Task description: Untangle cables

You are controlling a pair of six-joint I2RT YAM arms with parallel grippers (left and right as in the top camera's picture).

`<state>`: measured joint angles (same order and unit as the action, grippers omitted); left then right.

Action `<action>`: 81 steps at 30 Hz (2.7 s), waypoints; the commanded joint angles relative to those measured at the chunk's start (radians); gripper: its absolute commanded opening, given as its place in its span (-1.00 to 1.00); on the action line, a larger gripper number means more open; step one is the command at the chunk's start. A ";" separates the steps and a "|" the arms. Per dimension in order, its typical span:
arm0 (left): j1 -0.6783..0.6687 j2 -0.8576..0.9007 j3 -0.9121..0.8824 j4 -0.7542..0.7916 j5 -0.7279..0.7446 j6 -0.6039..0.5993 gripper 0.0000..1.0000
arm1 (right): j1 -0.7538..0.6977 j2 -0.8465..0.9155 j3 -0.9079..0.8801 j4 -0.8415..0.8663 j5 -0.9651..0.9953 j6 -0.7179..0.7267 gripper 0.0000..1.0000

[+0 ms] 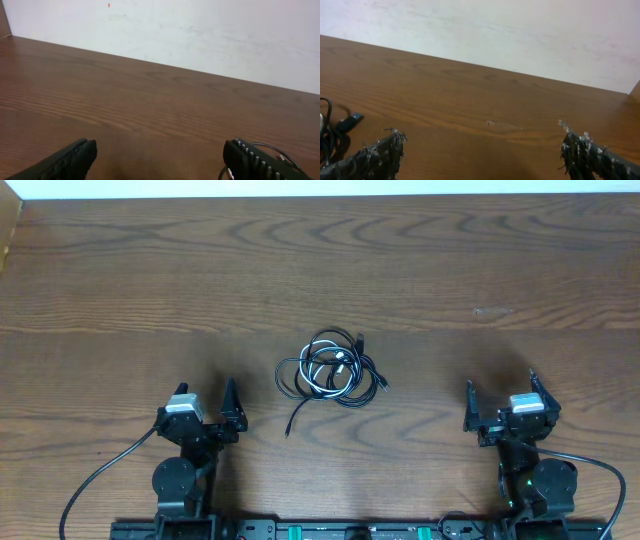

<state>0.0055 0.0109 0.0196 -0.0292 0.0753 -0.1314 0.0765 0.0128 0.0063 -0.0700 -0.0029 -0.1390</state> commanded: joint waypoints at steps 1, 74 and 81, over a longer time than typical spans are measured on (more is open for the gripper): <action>0.003 -0.005 -0.016 -0.037 0.010 -0.001 0.72 | -0.005 -0.007 -0.001 -0.005 0.011 0.011 0.98; 0.003 0.935 0.400 -0.127 -0.005 0.028 0.72 | -0.005 -0.007 -0.001 -0.005 0.011 0.011 0.99; 0.003 1.003 0.465 -0.202 -0.005 0.053 0.72 | -0.005 -0.007 -0.001 -0.005 0.011 0.011 0.99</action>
<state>0.0055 0.9920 0.4438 -0.2092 0.0723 -0.1062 0.0761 0.0120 0.0063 -0.0704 -0.0029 -0.1390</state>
